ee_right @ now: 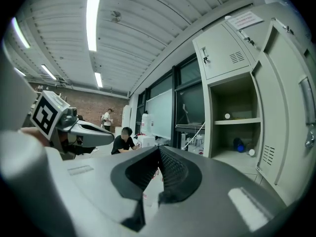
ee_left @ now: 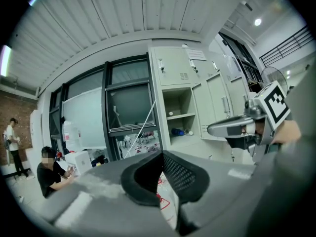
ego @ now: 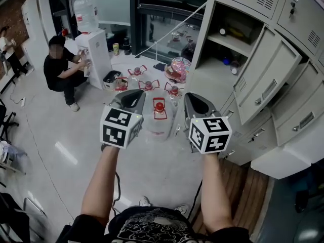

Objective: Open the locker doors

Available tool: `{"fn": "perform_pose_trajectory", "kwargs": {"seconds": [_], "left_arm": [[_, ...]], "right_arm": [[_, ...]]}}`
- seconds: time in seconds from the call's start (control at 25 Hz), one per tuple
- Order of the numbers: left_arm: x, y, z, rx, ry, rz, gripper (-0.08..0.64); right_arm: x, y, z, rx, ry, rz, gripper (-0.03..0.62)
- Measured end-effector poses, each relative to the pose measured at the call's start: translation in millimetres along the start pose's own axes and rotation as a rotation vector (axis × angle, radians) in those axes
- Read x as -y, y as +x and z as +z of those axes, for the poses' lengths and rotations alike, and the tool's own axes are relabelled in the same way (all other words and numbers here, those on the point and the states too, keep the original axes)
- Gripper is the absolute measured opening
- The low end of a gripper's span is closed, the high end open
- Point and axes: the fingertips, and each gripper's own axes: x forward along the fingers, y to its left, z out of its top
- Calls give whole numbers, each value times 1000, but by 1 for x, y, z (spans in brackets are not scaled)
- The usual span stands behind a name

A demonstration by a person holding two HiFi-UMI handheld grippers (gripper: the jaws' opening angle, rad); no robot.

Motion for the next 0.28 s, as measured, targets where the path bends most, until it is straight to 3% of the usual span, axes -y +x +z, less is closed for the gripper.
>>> {"fn": "perform_pose_trajectory", "kwargs": {"seconds": [0.28], "left_arm": [[-8, -4, -7, 1, -2, -20, 0]], "right_arm": [[-10, 1, -2, -5, -5, -27, -2]]}}
